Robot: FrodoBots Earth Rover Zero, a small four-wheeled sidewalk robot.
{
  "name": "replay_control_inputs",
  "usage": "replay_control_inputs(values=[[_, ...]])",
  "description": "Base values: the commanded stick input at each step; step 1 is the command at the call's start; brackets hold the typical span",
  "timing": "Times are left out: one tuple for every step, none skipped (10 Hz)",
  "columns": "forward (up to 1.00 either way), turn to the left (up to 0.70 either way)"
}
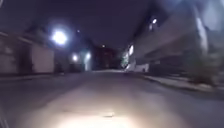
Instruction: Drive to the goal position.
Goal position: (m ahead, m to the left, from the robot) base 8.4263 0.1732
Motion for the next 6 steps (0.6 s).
replay_control_inputs(values=[[0.7,0.0],[0.7,0.0],[0.7,0.0],[0.7,0.0],[0.7,0.0],[0.7,0.0]])
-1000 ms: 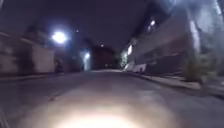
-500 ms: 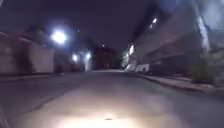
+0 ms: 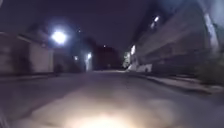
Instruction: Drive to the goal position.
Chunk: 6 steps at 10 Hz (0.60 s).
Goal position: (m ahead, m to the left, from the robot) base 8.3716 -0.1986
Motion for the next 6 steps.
replay_control_inputs(values=[[0.7,0.0],[0.7,0.0],[0.7,0.0],[0.7,0.0],[0.7,0.0],[0.7,0.0]])
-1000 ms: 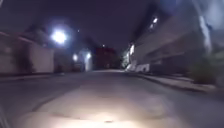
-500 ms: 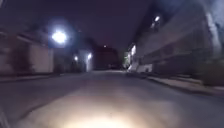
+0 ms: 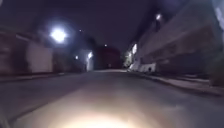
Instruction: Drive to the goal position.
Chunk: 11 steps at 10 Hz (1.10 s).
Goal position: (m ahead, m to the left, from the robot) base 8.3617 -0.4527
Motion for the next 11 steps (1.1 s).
replay_control_inputs(values=[[0.7,0.0],[0.7,0.0],[0.7,0.0],[0.7,0.0],[0.7,0.0],[0.7,0.0],[0.7,0.0],[0.7,0.0],[0.7,0.0],[0.7,0.0],[0.7,0.0]])
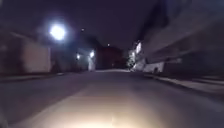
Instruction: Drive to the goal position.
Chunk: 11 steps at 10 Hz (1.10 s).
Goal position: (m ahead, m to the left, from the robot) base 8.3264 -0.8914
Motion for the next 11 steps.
replay_control_inputs(values=[[0.7,0.0],[0.7,0.0],[0.7,0.0],[0.7,0.0],[0.7,0.0],[0.7,0.0],[0.7,0.0],[0.7,0.0],[0.7,0.0],[0.7,0.0],[0.7,0.0]])
